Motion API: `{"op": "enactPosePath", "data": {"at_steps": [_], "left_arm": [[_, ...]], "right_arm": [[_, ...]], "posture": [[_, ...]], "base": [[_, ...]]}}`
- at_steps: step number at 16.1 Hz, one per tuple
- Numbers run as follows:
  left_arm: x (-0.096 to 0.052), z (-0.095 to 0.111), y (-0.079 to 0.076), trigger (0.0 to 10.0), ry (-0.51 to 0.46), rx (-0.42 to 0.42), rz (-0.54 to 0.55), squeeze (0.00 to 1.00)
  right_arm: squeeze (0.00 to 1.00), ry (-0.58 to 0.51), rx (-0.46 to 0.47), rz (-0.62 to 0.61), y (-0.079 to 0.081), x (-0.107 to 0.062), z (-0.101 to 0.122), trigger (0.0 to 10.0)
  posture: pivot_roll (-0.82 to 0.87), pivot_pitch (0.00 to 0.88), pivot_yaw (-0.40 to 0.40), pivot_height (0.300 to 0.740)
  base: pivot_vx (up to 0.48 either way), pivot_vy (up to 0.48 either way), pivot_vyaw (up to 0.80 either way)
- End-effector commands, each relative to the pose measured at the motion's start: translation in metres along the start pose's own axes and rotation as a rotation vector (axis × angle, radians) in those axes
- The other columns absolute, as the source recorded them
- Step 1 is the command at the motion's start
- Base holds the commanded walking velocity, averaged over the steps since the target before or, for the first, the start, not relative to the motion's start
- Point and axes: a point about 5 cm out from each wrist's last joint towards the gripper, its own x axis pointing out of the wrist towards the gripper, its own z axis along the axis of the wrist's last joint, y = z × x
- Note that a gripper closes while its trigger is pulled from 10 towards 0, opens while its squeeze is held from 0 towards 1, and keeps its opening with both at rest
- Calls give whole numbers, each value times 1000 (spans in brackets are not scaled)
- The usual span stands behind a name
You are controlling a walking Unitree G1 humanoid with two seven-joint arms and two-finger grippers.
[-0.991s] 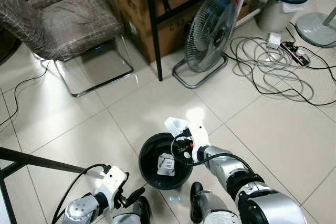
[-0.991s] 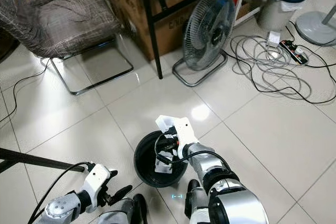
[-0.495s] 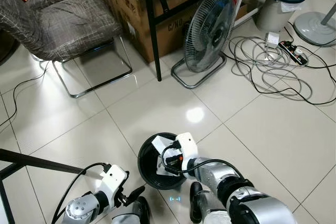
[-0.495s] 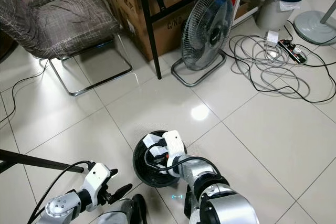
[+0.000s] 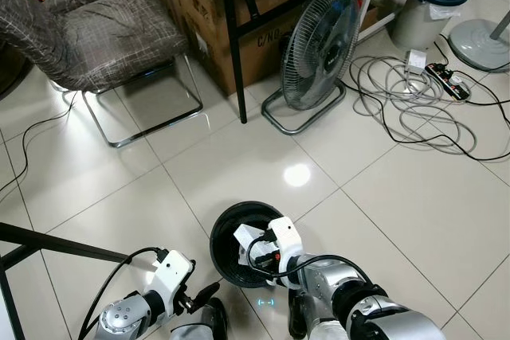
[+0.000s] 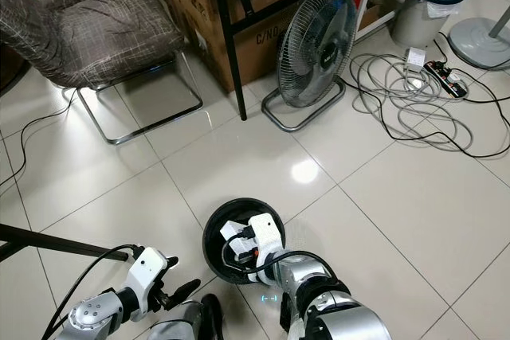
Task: Picking trash to rubbish bin
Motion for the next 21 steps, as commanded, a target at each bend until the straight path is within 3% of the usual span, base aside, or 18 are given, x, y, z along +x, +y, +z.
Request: {"op": "enactPosePath", "data": {"at_steps": [1, 2, 17, 21], "left_arm": [[-4, -9, -4, 10000, 32, -18, 0, 384], [-3, -9, -4, 10000, 32, -19, -1, 380], [-2, -10, -6, 10000, 33, -23, 0, 380], [0, -7, -4, 10000, 30, -23, 9, 380]], "right_arm": [[910, 25, -2, -19, -1, 0, -6, 10000], [1000, 25, -1, -19, -2, 0, -6, 10000], [1000, 2, -2, -44, -7, -2, 0, 10000], [1000, -37, -25, -112, -21, -8, 6, 10000]], "posture": [[-57, 273, 50, 740], [-64, 271, 48, 740], [-65, 269, 50, 740], [-65, 253, 47, 740]], "base": [[0, 0, 0], [0, 0, 0], [0, 0, 0], [0, 0, 0]]}}
